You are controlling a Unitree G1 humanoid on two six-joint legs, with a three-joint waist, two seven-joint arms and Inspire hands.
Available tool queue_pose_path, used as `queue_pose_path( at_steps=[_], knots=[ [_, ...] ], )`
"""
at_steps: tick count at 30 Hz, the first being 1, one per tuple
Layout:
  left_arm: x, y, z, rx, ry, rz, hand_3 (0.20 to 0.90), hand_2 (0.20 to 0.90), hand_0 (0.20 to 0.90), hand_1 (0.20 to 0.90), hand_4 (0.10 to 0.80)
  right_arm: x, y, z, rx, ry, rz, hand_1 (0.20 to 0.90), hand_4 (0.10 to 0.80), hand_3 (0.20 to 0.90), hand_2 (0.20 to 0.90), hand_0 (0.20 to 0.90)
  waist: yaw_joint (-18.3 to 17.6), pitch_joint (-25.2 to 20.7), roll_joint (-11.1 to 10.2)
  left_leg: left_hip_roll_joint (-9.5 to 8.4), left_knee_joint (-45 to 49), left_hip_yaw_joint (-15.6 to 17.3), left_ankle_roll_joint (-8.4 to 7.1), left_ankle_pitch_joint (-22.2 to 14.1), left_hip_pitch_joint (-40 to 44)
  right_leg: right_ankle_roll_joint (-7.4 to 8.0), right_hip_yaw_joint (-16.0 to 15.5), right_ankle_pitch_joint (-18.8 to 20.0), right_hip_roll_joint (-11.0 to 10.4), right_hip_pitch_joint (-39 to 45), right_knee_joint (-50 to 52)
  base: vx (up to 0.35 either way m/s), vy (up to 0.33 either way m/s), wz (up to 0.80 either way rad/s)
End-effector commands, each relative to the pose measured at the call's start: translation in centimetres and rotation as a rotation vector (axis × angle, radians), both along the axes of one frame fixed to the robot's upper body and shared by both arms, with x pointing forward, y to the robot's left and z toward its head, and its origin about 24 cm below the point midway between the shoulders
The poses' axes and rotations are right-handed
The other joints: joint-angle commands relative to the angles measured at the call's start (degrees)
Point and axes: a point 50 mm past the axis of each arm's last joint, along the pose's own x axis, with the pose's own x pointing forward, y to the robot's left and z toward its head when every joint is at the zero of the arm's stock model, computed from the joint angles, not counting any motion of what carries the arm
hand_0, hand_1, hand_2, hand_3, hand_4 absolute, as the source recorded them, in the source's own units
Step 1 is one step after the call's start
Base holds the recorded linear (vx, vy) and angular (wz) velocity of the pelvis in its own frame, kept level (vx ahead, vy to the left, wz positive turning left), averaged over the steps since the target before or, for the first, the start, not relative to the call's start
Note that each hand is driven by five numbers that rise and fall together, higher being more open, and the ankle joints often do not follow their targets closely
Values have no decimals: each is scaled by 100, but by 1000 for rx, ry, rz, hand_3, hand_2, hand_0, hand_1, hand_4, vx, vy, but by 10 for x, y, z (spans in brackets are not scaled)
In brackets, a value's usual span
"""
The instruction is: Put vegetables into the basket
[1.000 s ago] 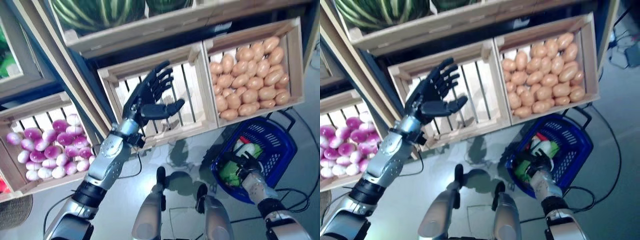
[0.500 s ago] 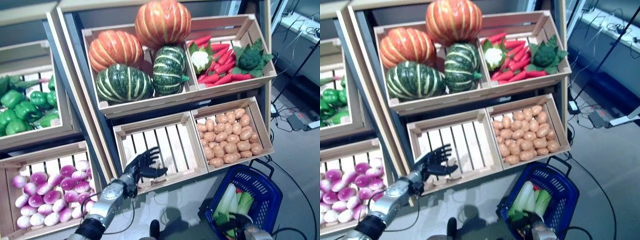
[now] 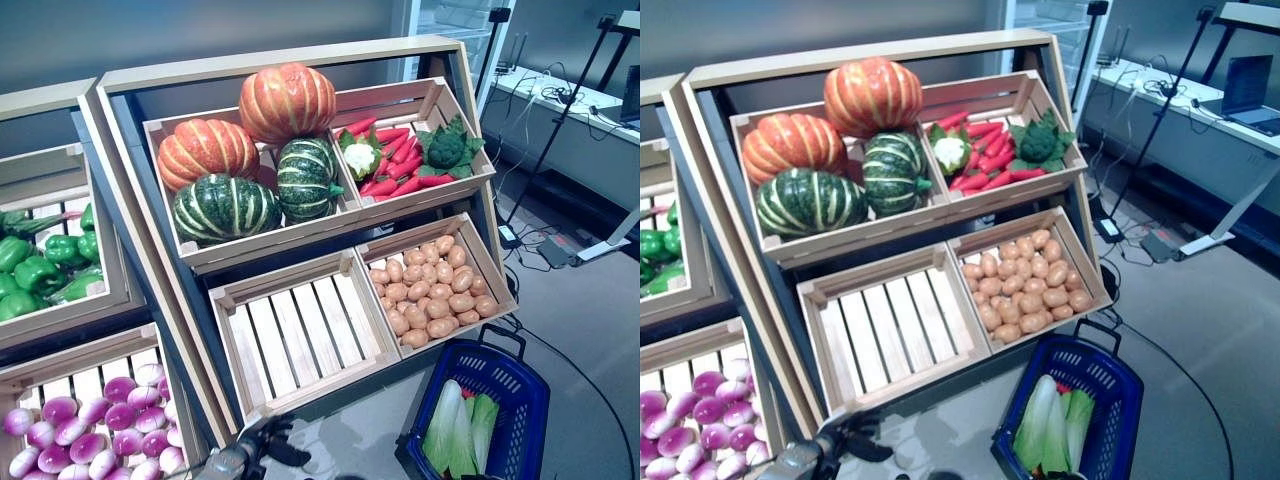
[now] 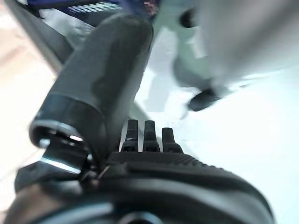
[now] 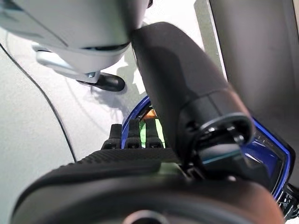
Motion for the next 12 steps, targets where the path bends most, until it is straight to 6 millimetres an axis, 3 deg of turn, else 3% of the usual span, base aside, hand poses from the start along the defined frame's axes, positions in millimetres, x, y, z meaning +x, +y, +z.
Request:
queue_pose_path(
  at_steps=[1, 6, 12],
  knots=[
    [30, 2, 9, 31, -84, 12, 900, 900, 900, 900, 800, 19, 9, 1, -7, -62, 6, 900, 800, 900, 900, 900, 95, 208, -116, 56, 112, 186, -177, -765, 502, 26, -123, 594, -296, -200, -106, 65, 19, 1],
    [6, 9, 0, 64, 10, 43, 900, 900, 900, 900, 800, 18, 12, 0, -6, -53, 22, 900, 800, 900, 900, 900, 128, 179, -116, 47, 71, 150, -169, -798, 581, 31, -154, 568, -308, -138, -123, 68, 15, 4],
    [0, 10, -3, 103, 36, 42, 900, 900, 900, 900, 800, 17, 16, -1, 3, -46, 39, 900, 800, 900, 900, 900, 156, 151, -139, 45, 52, 107, -160, -820, 601, 21, -165, 545, -305, -129, -121, 42, 6, 0]
  ],
)
